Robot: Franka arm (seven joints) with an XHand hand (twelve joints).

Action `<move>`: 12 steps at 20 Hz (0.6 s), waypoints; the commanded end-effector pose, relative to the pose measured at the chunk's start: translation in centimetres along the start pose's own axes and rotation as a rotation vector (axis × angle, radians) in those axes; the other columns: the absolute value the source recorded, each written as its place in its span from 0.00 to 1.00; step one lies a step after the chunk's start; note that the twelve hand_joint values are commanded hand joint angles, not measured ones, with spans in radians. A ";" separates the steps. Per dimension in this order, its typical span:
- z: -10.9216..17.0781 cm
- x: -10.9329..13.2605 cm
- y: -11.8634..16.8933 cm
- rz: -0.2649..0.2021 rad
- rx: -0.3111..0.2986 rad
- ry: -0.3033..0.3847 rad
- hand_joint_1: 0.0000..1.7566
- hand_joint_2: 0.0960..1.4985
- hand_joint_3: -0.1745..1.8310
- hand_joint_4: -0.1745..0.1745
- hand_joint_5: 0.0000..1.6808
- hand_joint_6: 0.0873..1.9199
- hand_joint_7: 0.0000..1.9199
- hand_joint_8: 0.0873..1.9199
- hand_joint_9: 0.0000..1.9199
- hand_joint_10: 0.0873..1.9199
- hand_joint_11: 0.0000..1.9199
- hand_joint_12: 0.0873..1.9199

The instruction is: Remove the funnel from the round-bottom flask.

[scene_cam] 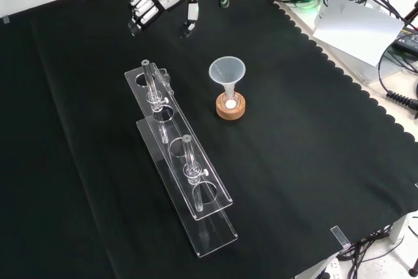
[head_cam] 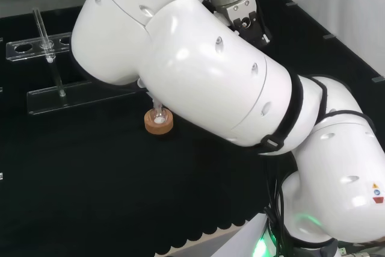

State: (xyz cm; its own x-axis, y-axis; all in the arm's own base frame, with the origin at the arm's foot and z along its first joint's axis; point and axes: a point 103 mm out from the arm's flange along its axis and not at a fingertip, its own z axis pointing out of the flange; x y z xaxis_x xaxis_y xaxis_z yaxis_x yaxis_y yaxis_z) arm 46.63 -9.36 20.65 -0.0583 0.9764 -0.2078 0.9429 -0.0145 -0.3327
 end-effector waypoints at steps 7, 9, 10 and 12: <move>-2.4 1.2 -6.0 -0.014 -0.033 0.041 0.46 0.40 0.37 0.46 0.10 0.00 0.02 0.27 0.14 0.33 0.05 0.71; -2.6 1.6 -7.1 -0.023 -0.025 0.047 0.45 0.40 0.37 0.46 0.11 0.00 0.04 0.28 0.15 0.33 0.06 0.71; -2.7 1.8 -7.6 -0.029 -0.018 0.050 0.45 0.40 0.37 0.47 0.11 0.00 0.05 0.29 0.15 0.33 0.06 0.71; -2.7 2.4 -8.5 -0.054 -0.008 0.051 0.44 0.40 0.36 0.47 0.11 0.00 0.07 0.29 0.17 0.34 0.07 0.72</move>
State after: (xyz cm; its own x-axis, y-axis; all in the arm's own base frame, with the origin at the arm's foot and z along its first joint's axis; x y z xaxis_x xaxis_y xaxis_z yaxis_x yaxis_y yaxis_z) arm 42.37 -7.19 24.68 -0.0666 0.9820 -0.1769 0.9541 0.0109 -0.2992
